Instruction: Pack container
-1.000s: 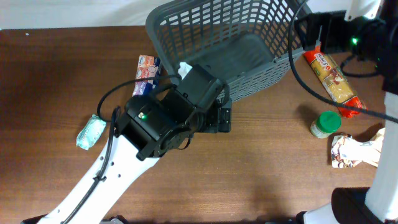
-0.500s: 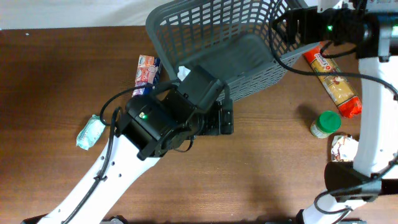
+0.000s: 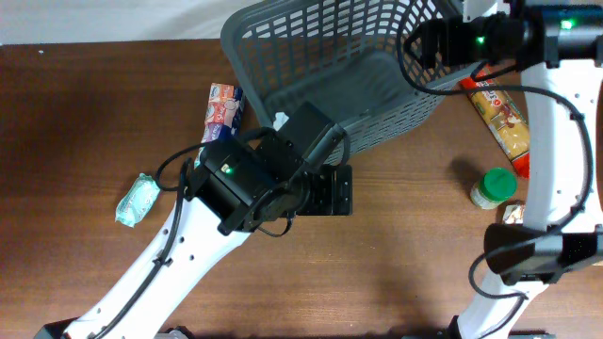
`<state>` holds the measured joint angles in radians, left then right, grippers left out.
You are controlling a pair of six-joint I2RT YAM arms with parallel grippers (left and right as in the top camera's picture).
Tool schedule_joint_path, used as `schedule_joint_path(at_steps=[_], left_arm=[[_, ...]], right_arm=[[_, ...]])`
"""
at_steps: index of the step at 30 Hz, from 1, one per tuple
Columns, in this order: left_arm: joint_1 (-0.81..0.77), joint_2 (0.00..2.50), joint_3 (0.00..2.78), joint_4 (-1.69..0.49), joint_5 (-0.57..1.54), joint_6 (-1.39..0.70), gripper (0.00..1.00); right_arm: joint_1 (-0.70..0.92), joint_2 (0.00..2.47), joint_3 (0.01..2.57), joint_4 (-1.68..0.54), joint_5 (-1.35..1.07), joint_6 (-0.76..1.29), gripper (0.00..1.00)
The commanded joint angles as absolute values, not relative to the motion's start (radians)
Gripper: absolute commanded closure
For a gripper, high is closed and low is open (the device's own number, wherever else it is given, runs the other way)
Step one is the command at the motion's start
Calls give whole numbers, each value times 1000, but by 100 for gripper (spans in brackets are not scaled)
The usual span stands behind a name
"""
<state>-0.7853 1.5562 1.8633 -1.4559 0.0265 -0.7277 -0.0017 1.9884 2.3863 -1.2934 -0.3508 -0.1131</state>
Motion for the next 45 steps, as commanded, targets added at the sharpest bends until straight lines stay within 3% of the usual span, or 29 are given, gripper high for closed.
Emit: schedule_joint_path(at_steps=[1,16,25,34,36,38,40,42,45], left_arm=[[-791,1560,1860,-1458,49,-741,1],[-810,1679,1860,-1452,61,-702,1],[-810,1702,1860,-1394,-84,-702,1],[-810,1705,1860,-1308,-91,-677,1],[-810,1710,1860,-1295,-104,-676,2],[-810,1717,1860,-1290,-111,-676,9],[-810,1727,1860,-1290,-113,-676,22],[-810,1737,1860,-1290,-113,-676,38],[-810,1755,1860,-1284,-115,-678,85]], right_arm=[[7,2012,2394,-1266,-332,-118,1],[6,2067,2394,-1262,-325,-119,1],[6,2068,2392,-1309,-200,-119,1],[6,2068,2387,-1313,-198,-118,0],[7,2069,2380,-1312,-197,-115,5],[7,2069,2378,-1317,-198,-115,11],[6,2069,2378,-1321,-198,-115,21],[7,2069,2378,-1324,-198,-114,42],[6,2069,2378,-1319,-196,-70,77]])
